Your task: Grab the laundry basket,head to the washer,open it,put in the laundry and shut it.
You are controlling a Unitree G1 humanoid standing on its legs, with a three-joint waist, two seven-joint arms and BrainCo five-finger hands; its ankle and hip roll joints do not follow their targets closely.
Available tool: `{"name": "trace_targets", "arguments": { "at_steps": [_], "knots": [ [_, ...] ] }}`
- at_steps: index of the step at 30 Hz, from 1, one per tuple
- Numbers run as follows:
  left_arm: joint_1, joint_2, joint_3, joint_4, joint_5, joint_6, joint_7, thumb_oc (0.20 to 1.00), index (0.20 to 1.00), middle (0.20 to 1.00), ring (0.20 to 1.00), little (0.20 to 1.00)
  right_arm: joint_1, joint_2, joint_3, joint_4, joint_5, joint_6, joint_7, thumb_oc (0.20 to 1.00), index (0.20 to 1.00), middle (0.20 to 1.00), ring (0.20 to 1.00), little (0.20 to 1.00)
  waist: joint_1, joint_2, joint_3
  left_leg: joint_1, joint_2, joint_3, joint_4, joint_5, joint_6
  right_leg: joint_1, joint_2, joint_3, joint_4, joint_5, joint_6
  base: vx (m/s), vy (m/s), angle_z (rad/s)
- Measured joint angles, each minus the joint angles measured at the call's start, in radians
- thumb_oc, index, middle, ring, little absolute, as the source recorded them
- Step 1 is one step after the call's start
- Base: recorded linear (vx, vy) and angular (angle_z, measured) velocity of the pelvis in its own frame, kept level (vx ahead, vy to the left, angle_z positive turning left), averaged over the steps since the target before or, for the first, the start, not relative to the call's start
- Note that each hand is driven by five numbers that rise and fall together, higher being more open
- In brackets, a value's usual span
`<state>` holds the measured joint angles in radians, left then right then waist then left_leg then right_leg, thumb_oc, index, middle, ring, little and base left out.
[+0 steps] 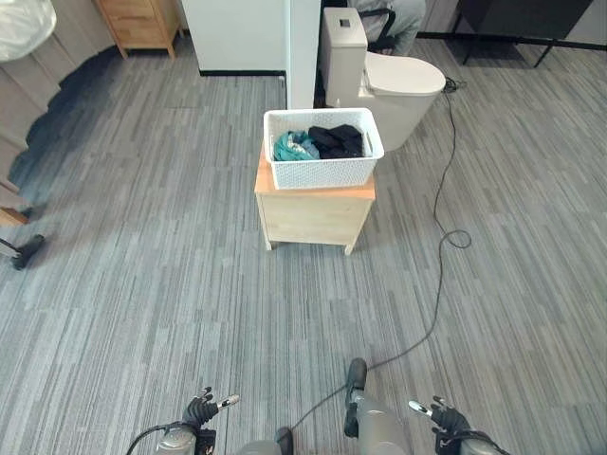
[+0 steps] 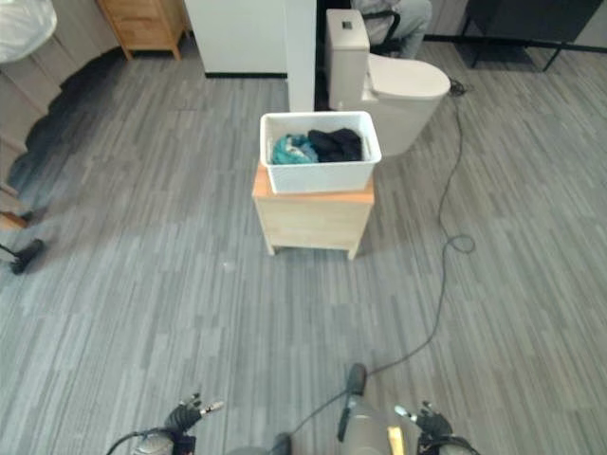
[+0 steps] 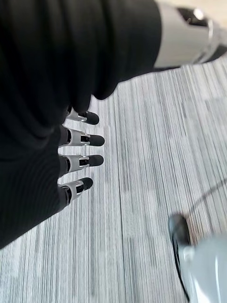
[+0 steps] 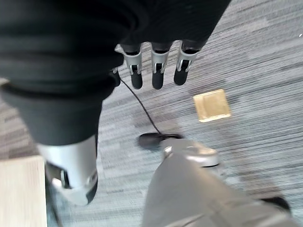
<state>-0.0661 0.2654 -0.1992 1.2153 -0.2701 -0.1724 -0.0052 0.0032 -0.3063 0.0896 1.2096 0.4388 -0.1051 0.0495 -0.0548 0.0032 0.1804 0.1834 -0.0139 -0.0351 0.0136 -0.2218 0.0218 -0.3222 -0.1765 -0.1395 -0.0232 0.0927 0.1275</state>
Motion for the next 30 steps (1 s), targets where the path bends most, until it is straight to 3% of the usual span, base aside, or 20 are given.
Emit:
{"name": "trace_targets", "arguments": {
  "at_steps": [1, 3, 4, 7, 9, 10, 11, 12, 15, 16, 18, 19, 21, 22, 24, 26, 27, 28, 29, 30],
  "knots": [
    [0.014, 0.000, 0.002, 0.003, 0.005, 0.001, 0.001, 1.000, 1.000, 1.000, 1.000, 1.000, 0.007, 0.002, -0.013, 0.007, 0.000, 0.000, -0.001, 1.000, 1.000, 1.000, 1.000, 1.000, -0.009, -0.002, -0.005, 0.038, 0.018, -0.011, -0.017, -0.031, -0.002, 0.009, 0.010, 0.011, 0.006, 0.019, 0.011, 0.49, -0.206, 0.32],
    [0.030, -0.017, -0.002, 0.014, 0.008, 0.002, -0.002, 1.000, 1.000, 1.000, 1.000, 1.000, 0.020, -0.013, -0.041, 0.021, 0.000, 0.002, -0.002, 1.000, 1.000, 1.000, 1.000, 1.000, -0.016, 0.035, -0.011, 0.061, 0.077, -0.016, -0.003, -0.047, -0.050, 0.019, 0.060, -0.007, 0.072, 0.089, 0.030, 0.48, -0.236, 0.40],
    [0.014, -0.039, 0.006, 0.021, 0.015, 0.002, -0.002, 1.000, 1.000, 1.000, 1.000, 1.000, 0.023, -0.023, -0.054, 0.032, 0.000, 0.003, -0.001, 1.000, 1.000, 1.000, 1.000, 1.000, -0.020, 0.035, -0.001, 0.048, 0.102, -0.047, 0.063, -0.015, -0.107, 0.045, 0.074, -0.007, 0.112, 0.086, 0.005, 0.50, -0.314, 0.50],
    [0.018, -0.056, 0.031, 0.056, 0.015, -0.006, -0.004, 1.000, 1.000, 1.000, 1.000, 1.000, 0.018, -0.031, -0.060, 0.052, 0.000, 0.003, 0.005, 1.000, 1.000, 1.000, 1.000, 1.000, -0.019, 0.018, -0.011, 0.061, 0.141, -0.089, 0.145, 0.076, -0.176, 0.090, 0.109, -0.019, 0.175, 0.007, -0.058, 0.36, -0.273, 0.16],
    [0.021, -0.040, 0.066, 0.092, 0.014, 0.000, -0.001, 1.000, 1.000, 1.000, 1.000, 1.000, 0.017, -0.026, -0.060, 0.047, 0.000, -0.003, 0.019, 1.000, 1.000, 1.000, 1.000, 1.000, -0.016, -0.005, -0.030, 0.009, 0.165, -0.109, 0.313, 0.143, -0.209, 0.144, 0.149, -0.041, 0.180, -0.037, -0.111, 0.32, -0.429, 0.07],
    [0.025, -0.034, 0.076, 0.099, 0.013, 0.000, -0.002, 1.000, 1.000, 1.000, 1.000, 1.000, 0.016, -0.020, -0.061, 0.047, 0.000, -0.002, 0.018, 1.000, 1.000, 1.000, 1.000, 1.000, -0.013, -0.015, -0.036, -0.048, 0.162, -0.123, 0.424, 0.181, -0.207, 0.155, 0.162, -0.051, 0.178, -0.052, -0.132, 0.31, -0.460, 0.09],
    [0.026, -0.025, 0.103, 0.099, 0.010, 0.001, -0.002, 1.000, 1.000, 1.000, 1.000, 1.000, 0.015, -0.014, -0.053, 0.045, 0.003, 0.002, 0.019, 1.000, 1.000, 1.000, 1.000, 1.000, -0.002, -0.049, -0.031, -0.192, 0.150, -0.120, 0.677, 0.375, -0.183, 0.189, 0.174, -0.048, 0.155, -0.067, -0.168, 0.24, -0.311, -0.11],
    [0.033, -0.018, 0.111, 0.098, 0.004, 0.002, -0.002, 1.000, 1.000, 1.000, 1.000, 1.000, 0.013, -0.009, -0.042, 0.042, 0.018, 0.001, 0.018, 1.000, 1.000, 1.000, 1.000, 1.000, 0.015, -0.067, -0.028, -0.255, 0.145, -0.120, 0.799, 0.380, -0.182, 0.218, 0.174, -0.043, 0.134, -0.064, -0.179, 0.16, -0.180, -0.21],
    [0.051, -0.003, 0.109, 0.095, 0.001, 0.003, -0.003, 1.000, 1.000, 1.000, 1.000, 1.000, 0.013, -0.009, -0.038, 0.013, 0.045, -0.002, 0.016, 1.000, 1.000, 1.000, 1.000, 1.000, 0.026, -0.104, -0.020, -0.466, 0.160, -0.048, 0.913, 0.327, -0.099, 0.294, 0.176, -0.056, 0.101, -0.106, -0.238, 0.24, -0.105, 0.05],
    [0.046, 0.000, 0.106, 0.084, -0.006, 0.002, -0.003, 1.000, 1.000, 1.000, 1.000, 1.000, 0.013, -0.013, -0.040, 0.001, 0.060, -0.003, 0.016, 1.000, 1.000, 1.000, 1.000, 1.000, 0.029, -0.106, -0.009, -0.523, 0.163, -0.013, 0.867, 0.294, -0.077, 0.325, 0.175, -0.059, 0.074, -0.126, -0.242, 0.51, 0.064, 0.14],
    [0.055, 0.008, 0.102, 0.031, -0.008, 0.001, -0.003, 1.000, 1.000, 1.000, 1.000, 1.000, 0.016, -0.021, -0.039, -0.034, 0.067, -0.003, 0.017, 1.000, 1.000, 1.000, 1.000, 1.000, 0.046, -0.093, 0.009, -0.562, 0.175, 0.073, 0.617, 0.254, -0.087, 0.397, 0.180, -0.067, 0.021, -0.127, -0.191, 0.45, 0.129, 0.23],
    [0.048, 0.002, 0.090, 0.025, -0.008, 0.001, -0.003, 1.000, 1.000, 1.000, 1.000, 1.000, 0.049, -0.039, -0.042, -0.071, 0.071, -0.010, 0.017, 1.000, 1.000, 1.000, 1.000, 1.000, 0.032, -0.075, 0.004, -0.516, 0.165, 0.128, 0.232, 0.262, -0.106, 0.431, 0.193, -0.091, -0.028, -0.114, -0.188, 0.35, 0.135, 0.22],
    [0.051, -0.001, 0.081, 0.015, -0.027, 0.002, -0.005, 1.000, 1.000, 1.000, 1.000, 1.000, 0.024, -0.057, -0.041, -0.093, 0.081, -0.009, 0.012, 1.000, 1.000, 1.000, 1.000, 1.000, 0.044, -0.036, 0.008, -0.504, 0.136, 0.063, 0.021, 0.278, -0.131, 0.488, 0.215, -0.084, -0.059, -0.134, -0.151, 0.40, 0.166, 0.06],
    [0.050, -0.001, 0.080, 0.016, -0.039, 0.002, -0.005, 1.000, 1.000, 1.000, 1.000, 1.000, 0.019, -0.062, -0.040, -0.114, 0.082, -0.009, 0.008, 1.000, 1.000, 1.000, 1.000, 1.000, 0.048, -0.028, 0.000, -0.494, 0.094, 0.030, -0.037, 0.283, -0.125, 0.510, 0.220, -0.082, -0.063, -0.154, -0.122, 0.33, 0.180, -0.01],
    [0.048, 0.000, 0.079, 0.017, -0.044, 0.002, -0.005, 1.000, 1.000, 1.000, 1.000, 1.000, 0.010, -0.062, -0.042, -0.163, 0.085, -0.009, -0.002, 1.000, 1.000, 1.000, 1.000, 1.000, 0.058, -0.037, 0.001, -0.475, 0.051, 0.024, -0.042, 0.310, -0.105, 0.530, 0.211, -0.059, -0.063, -0.176, -0.114, 0.34, 0.219, -0.31],
    [0.069, -0.003, 0.080, 0.022, -0.044, 0.003, -0.007, 1.000, 1.000, 1.000, 1.000, 1.000, -0.002, -0.063, -0.039, -0.219, 0.083, -0.010, -0.002, 1.000, 1.000, 1.000, 1.000, 1.000, 0.070, -0.042, -0.008, -0.382, 0.042, 0.064, -0.052, 0.350, -0.042, 0.580, 0.193, 0.001, -0.062, -0.199, -0.080, 0.34, 0.294, -0.76],
    [0.072, -0.001, 0.077, 0.030, -0.044, 0.004, -0.008, 1.000, 1.000, 1.000, 1.000, 1.000, 0.007, -0.056, -0.039, -0.248, 0.079, -0.015, -0.002, 1.000, 1.000, 1.000, 1.000, 1.000, 0.068, -0.058, -0.015, -0.338, 0.031, 0.094, -0.050, 0.411, 0.003, 0.616, 0.170, 0.024, -0.039, -0.211, -0.062, 0.26, 0.292, -0.59],
    [0.062, 0.006, 0.073, 0.021, -0.043, 0.004, -0.010, 1.000, 1.000, 1.000, 1.000, 1.000, 0.032, -0.049, -0.038, -0.285, 0.074, -0.015, -0.002, 1.000, 1.000, 1.000, 1.000, 1.000, 0.066, -0.067, -0.031, -0.316, 0.018, 0.106, -0.051, 0.392, 0.016, 0.587, 0.157, 0.024, 0.040, -0.220, -0.057, 0.16, 0.227, -0.39],
    [0.062, 0.010, 0.065, 0.007, -0.042, 0.004, -0.011, 1.000, 1.000, 1.000, 1.000, 1.000, 0.045, -0.049, -0.039, -0.337, 0.065, -0.015, -0.001, 1.000, 1.000, 1.000, 1.000, 1.000, 0.068, -0.044, -0.026, -0.307, 0.037, 0.103, -0.053, 0.397, 0.015, 0.492, 0.153, 0.026, 0.242, -0.271, -0.049, 0.02, 0.070, -0.27],
    [0.061, 0.019, 0.055, -0.016, -0.042, 0.001, -0.011, 1.000, 1.000, 1.000, 1.000, 1.000, 0.055, -0.048, -0.040, -0.375, 0.057, -0.018, -0.001, 1.000, 1.000, 1.000, 1.000, 1.000, 0.064, -0.048, -0.029, -0.302, 0.039, 0.103, -0.053, 0.392, 0.016, 0.408, 0.141, 0.027, 0.402, -0.285, -0.037, 0.04, 0.110, 0.04]
  ]
}}
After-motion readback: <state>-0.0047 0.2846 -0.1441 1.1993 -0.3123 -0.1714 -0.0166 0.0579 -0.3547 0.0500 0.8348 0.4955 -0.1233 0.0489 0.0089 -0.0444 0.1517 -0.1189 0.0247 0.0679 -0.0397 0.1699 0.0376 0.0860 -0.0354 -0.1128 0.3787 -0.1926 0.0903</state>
